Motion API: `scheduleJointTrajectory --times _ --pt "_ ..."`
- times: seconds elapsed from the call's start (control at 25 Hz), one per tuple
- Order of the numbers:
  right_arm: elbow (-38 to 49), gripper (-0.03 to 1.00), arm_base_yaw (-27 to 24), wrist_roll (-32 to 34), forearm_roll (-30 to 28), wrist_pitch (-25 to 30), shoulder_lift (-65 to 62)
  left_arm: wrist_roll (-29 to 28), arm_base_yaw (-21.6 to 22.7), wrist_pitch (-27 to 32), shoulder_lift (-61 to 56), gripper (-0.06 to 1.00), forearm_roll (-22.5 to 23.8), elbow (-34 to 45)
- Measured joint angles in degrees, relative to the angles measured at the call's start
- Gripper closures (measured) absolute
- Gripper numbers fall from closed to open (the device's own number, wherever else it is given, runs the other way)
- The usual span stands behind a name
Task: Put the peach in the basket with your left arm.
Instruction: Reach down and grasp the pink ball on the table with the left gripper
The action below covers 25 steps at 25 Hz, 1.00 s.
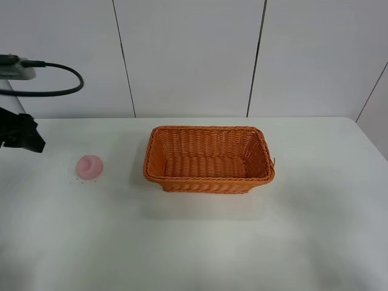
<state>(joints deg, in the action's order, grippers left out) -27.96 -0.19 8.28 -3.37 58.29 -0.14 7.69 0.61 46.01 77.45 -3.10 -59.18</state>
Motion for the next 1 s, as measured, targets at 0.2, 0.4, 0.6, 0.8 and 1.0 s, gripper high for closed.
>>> scheduleJointTrajectory --times 0.2,0.4,0.6,0.8,1.0 --pt "0.0 0.27 0.0 0.0 0.0 0.0 0.0 0.69 0.0 0.2 18.23 0.1 -0.92 -12.09" --pt "0.0 0.27 0.0 0.0 0.0 0.0 0.0 0.76 0.0 0.2 31.92 0.1 -3.67 -23.46" --pt "0.0 0.27 0.0 0.0 0.0 0.0 0.0 0.8 0.0 0.03 40.32 0.1 -4.01 -29.37" --pt "0.0 0.27 0.0 0.0 0.0 0.0 0.0 0.8 0.0 -1.12 45.49 0.1 -4.07 -30.39" --pt "0.0 0.27 0.0 0.0 0.0 0.0 0.0 0.8 0.0 -1.53 48.58 0.1 -3.38 -30.39"
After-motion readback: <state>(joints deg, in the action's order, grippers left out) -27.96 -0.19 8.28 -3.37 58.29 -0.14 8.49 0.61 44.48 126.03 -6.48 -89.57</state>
